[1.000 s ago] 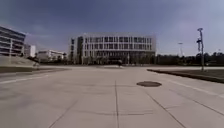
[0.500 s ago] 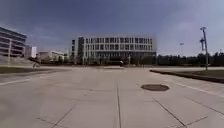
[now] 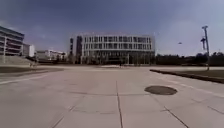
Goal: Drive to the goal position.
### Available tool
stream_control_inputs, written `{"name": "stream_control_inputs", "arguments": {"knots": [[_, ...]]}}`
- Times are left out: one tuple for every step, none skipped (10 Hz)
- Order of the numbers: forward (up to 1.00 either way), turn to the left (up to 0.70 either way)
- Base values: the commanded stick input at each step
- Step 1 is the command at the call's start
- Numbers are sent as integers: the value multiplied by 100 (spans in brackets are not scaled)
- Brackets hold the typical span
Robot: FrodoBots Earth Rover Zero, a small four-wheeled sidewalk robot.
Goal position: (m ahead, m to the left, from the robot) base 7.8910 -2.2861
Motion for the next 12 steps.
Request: {"name": "stream_control_inputs", "arguments": {"knots": [[70, -1], [70, -1], [70, -1], [70, -1], [70, -1], [70, -1], [70, -1], [70, -1], [70, -1], [70, -1], [70, -1], [70, -1]]}}
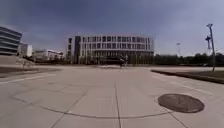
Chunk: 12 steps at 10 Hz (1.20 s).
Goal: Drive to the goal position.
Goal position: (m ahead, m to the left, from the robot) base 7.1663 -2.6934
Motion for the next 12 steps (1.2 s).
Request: {"name": "stream_control_inputs", "arguments": {"knots": [[70, -1], [70, -1], [70, -1], [70, -1], [70, -4], [70, -18], [70, -25], [70, -4], [70, -1], [70, -1], [70, -1], [70, -1]]}}
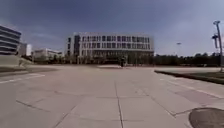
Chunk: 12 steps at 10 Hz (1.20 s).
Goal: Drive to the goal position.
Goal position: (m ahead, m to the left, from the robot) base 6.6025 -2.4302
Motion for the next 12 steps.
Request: {"name": "stream_control_inputs", "arguments": {"knots": [[70, -1], [70, -1], [70, -1], [70, -1], [70, -1], [70, -1], [70, -1], [70, -1], [70, -1], [70, -1], [70, -1], [70, -2]]}}
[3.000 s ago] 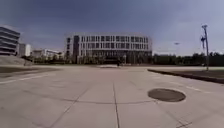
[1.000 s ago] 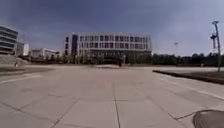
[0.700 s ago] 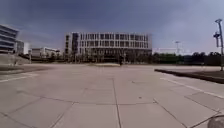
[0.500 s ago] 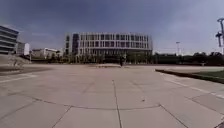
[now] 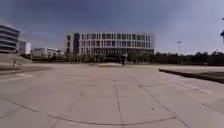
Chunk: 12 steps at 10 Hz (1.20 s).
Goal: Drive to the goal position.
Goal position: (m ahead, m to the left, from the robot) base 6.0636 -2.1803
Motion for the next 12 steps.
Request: {"name": "stream_control_inputs", "arguments": {"knots": [[70, -12], [70, -21], [70, -4], [70, -1], [70, -1], [70, -1], [70, -1], [70, -1], [70, -1], [70, -1], [70, -1], [70, -1]]}}
